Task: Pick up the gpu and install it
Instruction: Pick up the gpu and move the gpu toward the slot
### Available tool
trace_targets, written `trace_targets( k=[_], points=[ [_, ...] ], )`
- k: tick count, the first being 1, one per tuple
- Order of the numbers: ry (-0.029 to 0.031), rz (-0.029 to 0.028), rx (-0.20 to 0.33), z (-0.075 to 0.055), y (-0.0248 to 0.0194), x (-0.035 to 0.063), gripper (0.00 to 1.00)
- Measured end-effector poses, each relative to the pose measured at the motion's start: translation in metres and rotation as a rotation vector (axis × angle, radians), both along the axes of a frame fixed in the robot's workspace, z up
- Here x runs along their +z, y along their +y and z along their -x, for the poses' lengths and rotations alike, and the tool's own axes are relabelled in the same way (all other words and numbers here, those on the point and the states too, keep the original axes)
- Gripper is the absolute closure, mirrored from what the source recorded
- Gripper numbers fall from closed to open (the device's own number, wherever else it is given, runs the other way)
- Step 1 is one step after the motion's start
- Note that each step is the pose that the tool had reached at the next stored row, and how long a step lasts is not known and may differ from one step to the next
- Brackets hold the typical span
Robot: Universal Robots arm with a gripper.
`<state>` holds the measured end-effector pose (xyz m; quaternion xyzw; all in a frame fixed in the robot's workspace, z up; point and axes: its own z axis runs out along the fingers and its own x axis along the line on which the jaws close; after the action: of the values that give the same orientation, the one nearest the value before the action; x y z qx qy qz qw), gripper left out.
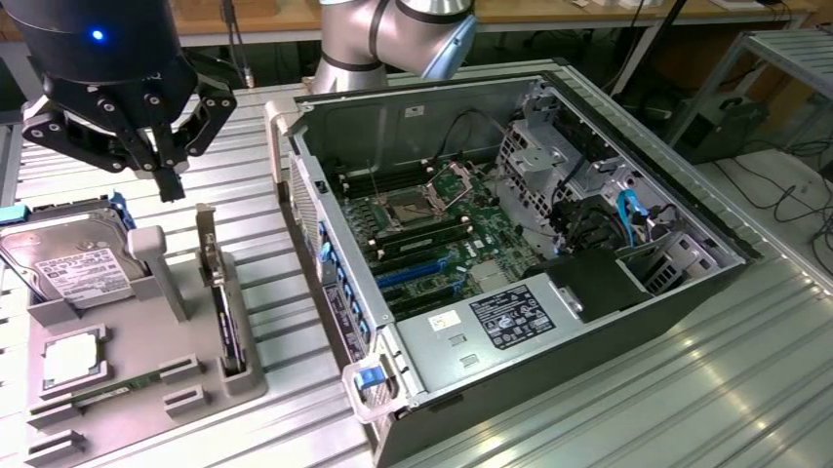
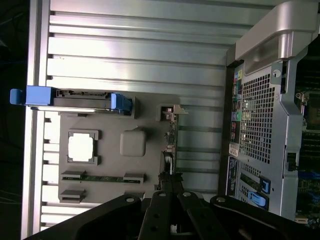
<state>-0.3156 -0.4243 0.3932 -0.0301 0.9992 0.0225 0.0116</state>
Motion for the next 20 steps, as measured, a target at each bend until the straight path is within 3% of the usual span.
trace_targets(
  k=[1,3,4,10,20],
  points=[
    [0.0,0.0,0.0,0.0,0.0,0.0,0.89],
    [0.0,0.0,0.0,0.0,0.0,0.0,0.76],
    [0.0,0.0,0.0,0.0,0.0,0.0,0.76],
    [0.0,0.0,0.003,0.0,0.0007,-0.0009,0.46],
    [0.0024,0.0013,0.011,-0.003,0.0003,-0.0149,0.46]
  ],
)
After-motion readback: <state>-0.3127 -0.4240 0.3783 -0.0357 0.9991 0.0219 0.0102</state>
